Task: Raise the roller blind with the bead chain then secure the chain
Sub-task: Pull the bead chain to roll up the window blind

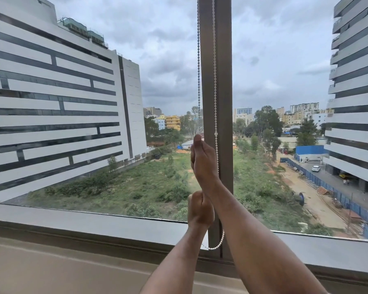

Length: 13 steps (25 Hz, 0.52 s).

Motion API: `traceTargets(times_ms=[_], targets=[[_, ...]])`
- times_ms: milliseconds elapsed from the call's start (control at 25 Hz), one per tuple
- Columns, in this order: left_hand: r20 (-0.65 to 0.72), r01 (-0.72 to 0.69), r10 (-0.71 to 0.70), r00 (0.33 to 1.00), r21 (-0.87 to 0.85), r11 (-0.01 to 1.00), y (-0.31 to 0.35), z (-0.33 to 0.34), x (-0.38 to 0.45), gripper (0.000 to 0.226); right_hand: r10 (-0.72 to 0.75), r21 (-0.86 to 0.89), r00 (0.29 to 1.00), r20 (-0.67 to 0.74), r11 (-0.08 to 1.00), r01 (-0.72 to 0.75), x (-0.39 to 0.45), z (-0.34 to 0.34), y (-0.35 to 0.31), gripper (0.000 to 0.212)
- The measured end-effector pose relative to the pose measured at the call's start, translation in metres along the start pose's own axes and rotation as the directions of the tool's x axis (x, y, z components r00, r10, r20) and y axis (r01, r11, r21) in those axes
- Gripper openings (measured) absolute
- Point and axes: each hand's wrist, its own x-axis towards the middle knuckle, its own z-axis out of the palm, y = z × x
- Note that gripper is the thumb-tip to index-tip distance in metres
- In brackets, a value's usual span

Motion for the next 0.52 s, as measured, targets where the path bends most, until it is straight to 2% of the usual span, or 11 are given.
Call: traceTargets(times_ms=[120,320,520], targets=[[-0.011,-0.102,0.103,0.995,0.055,0.993,0.002,-0.014,0.01,0.046,-0.033,0.037,0.999,0.01,0.999,0.033,-0.003,-0.008,0.004,0.057],[-0.205,-0.11,0.088,0.975,-0.098,0.989,0.049,-0.042,0.063,0.065,-0.007,-0.039,1.0,0.022,0.999,0.008,-0.026,-0.023,0.033,0.056],[-0.095,-0.144,0.124,0.988,-0.244,0.959,0.115,-0.028,0.092,0.073,0.155,-0.029,0.987,0.049,0.988,-0.154,-0.06,-0.021,0.07,0.045]])
